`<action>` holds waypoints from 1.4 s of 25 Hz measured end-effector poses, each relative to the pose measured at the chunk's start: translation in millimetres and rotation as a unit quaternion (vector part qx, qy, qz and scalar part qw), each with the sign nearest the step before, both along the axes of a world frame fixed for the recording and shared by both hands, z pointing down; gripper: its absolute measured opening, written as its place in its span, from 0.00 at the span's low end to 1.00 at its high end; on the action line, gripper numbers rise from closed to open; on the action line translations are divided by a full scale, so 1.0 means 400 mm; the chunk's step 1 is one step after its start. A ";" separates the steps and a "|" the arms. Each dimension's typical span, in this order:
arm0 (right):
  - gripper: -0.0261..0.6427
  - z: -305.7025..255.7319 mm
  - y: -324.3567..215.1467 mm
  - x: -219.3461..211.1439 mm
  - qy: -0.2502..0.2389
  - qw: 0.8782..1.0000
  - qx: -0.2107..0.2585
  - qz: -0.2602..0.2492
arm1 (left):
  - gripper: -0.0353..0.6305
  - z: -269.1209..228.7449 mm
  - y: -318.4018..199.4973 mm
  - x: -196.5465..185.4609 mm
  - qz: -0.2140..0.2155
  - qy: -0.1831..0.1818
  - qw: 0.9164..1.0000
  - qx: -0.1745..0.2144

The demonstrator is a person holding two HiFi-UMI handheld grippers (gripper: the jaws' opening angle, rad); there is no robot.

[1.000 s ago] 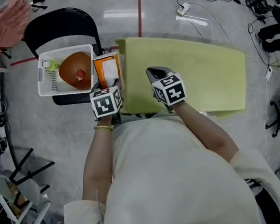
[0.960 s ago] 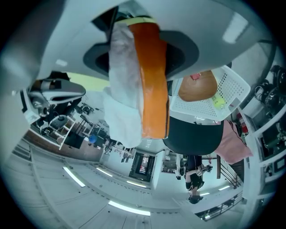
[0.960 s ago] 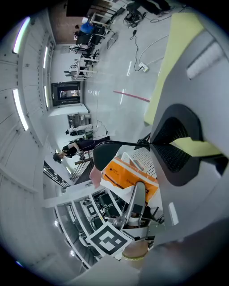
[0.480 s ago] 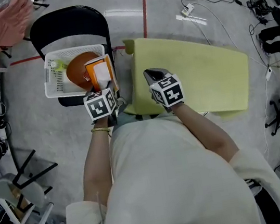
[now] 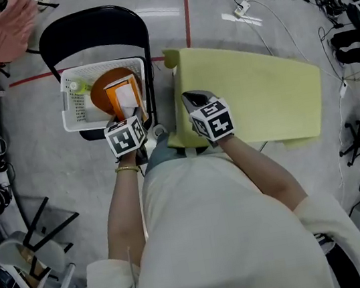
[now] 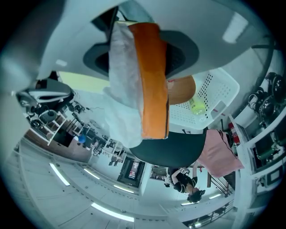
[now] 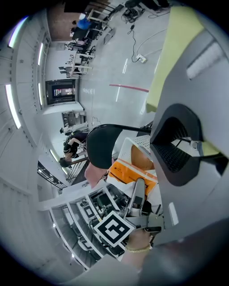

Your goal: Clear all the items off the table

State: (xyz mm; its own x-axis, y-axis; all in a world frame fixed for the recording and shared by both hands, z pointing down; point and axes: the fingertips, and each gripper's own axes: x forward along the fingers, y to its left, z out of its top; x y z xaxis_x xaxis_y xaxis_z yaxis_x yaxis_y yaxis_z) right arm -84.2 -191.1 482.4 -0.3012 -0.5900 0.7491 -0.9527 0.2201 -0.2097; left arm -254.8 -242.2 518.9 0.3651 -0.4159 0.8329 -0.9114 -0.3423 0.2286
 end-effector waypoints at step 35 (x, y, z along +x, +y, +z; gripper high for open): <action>0.04 0.063 -0.015 -0.088 0.001 0.999 -0.045 0.023 | 0.69 0.139 -0.139 -0.096 -0.024 -0.013 1.000 -0.011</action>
